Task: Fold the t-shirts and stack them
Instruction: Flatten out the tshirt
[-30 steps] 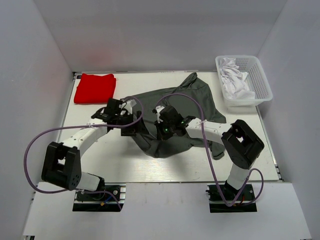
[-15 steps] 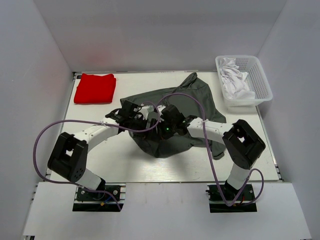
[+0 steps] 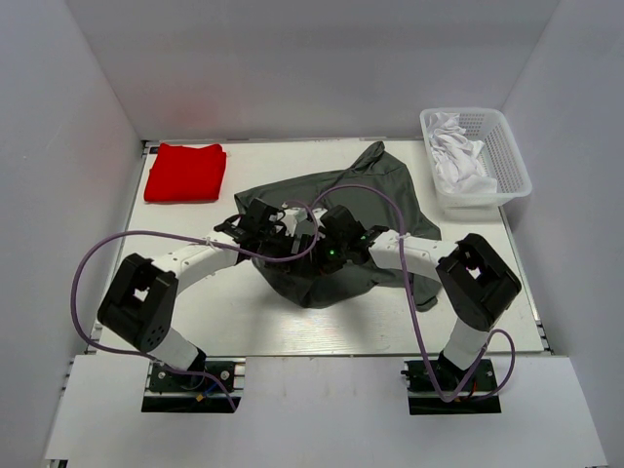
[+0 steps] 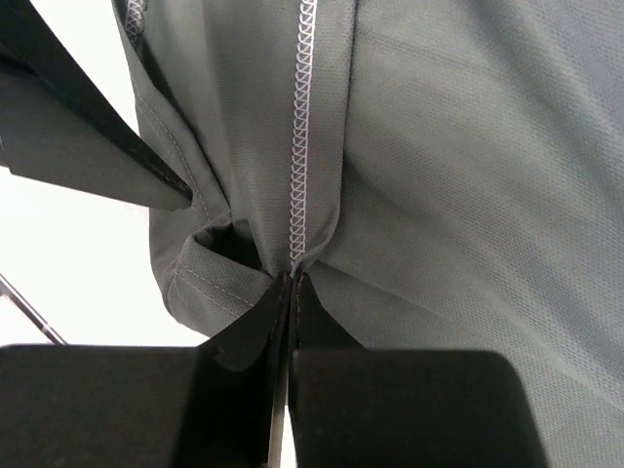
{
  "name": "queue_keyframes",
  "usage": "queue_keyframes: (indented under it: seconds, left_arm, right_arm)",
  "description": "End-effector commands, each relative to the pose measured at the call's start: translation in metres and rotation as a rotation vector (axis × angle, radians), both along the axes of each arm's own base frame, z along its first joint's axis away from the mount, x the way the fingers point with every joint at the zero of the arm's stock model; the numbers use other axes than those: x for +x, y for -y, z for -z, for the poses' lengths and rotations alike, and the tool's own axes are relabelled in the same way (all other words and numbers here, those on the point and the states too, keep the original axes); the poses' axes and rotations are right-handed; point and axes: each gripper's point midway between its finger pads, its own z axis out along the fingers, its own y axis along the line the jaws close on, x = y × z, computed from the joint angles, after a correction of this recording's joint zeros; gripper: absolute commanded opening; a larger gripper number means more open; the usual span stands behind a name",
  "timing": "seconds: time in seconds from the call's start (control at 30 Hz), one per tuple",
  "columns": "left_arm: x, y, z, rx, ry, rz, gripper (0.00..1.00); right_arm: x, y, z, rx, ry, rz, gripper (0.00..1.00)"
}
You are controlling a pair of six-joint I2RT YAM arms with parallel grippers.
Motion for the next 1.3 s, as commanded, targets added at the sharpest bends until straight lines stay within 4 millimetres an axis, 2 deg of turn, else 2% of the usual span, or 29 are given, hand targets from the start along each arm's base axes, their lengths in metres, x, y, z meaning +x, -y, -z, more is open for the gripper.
queue_keyframes:
  seconds: [0.0, 0.1, 0.2, 0.23, 0.3, 0.33, 0.43, 0.47, 0.5, 0.57, 0.63, 0.67, 0.73, 0.87, 0.9, 1.0, 1.27]
  left_arm:
    - [-0.016, 0.005, 0.013, 0.023, -0.033, 0.048, 0.89]
    - [-0.019, 0.005, 0.017, 0.044, -0.043, 0.051, 0.84]
    - [-0.019, 0.002, 0.02, 0.06, -0.047, 0.044, 0.72]
    - [-0.022, 0.001, 0.02, 0.067, -0.057, 0.044, 0.61]
    - [-0.022, -0.001, 0.013, 0.069, -0.047, 0.039, 0.48]
    - [-0.019, -0.002, 0.01, 0.078, -0.034, 0.03, 0.33]
    - [-0.018, -0.009, -0.001, 0.102, -0.012, -0.004, 0.11]
    - [-0.019, -0.01, -0.004, 0.101, -0.009, -0.005, 0.0]
    - [-0.017, -0.011, -0.009, 0.096, 0.011, -0.011, 0.0]
    - [-0.022, -0.014, -0.008, 0.104, 0.0, -0.01, 0.02]
    - [-0.023, -0.021, -0.003, 0.143, -0.011, -0.038, 0.27]
    - [-0.021, -0.023, -0.002, 0.154, -0.009, -0.055, 0.46]
    - [-0.02, -0.026, 0.0, 0.167, -0.012, -0.086, 0.63]
    - [-0.022, -0.023, 0.007, 0.12, -0.028, -0.091, 0.64]
    - [-0.025, -0.025, 0.016, 0.137, -0.051, -0.089, 0.63]
    - [-0.02, -0.022, 0.019, 0.129, -0.04, -0.09, 0.59]
    - [-0.007, -0.012, 0.024, 0.106, 0.018, -0.082, 0.56]
  right_arm:
    - [0.007, -0.017, -0.03, 0.102, 0.058, -0.026, 0.0]
    - [0.006, -0.018, -0.032, 0.114, 0.053, -0.032, 0.0]
    - [0.005, -0.019, -0.033, 0.125, 0.047, -0.039, 0.0]
    - [0.005, -0.019, -0.032, 0.126, 0.041, -0.038, 0.0]
    - [0.007, -0.019, -0.036, 0.135, 0.046, -0.04, 0.0]
    - [0.005, -0.02, -0.035, 0.134, 0.043, -0.048, 0.0]
    - [0.003, -0.022, -0.036, 0.139, 0.037, -0.064, 0.0]
    - [-0.001, -0.024, -0.037, 0.149, 0.024, -0.079, 0.0]
    - [-0.001, -0.024, -0.037, 0.148, 0.024, -0.08, 0.0]
    - [-0.002, -0.025, -0.038, 0.153, 0.023, -0.084, 0.0]
    - [-0.001, -0.026, -0.039, 0.156, 0.029, -0.084, 0.0]
    - [0.0, -0.025, -0.041, 0.155, 0.035, -0.081, 0.0]
    - [0.001, -0.023, -0.039, 0.144, 0.042, -0.073, 0.0]
    - [0.0, -0.02, -0.038, 0.129, 0.039, -0.074, 0.0]
    - [0.002, -0.019, -0.039, 0.13, 0.041, -0.071, 0.0]
    - [0.0, -0.02, -0.04, 0.132, 0.04, -0.085, 0.0]
    - [-0.004, -0.021, -0.042, 0.143, 0.03, -0.098, 0.0]
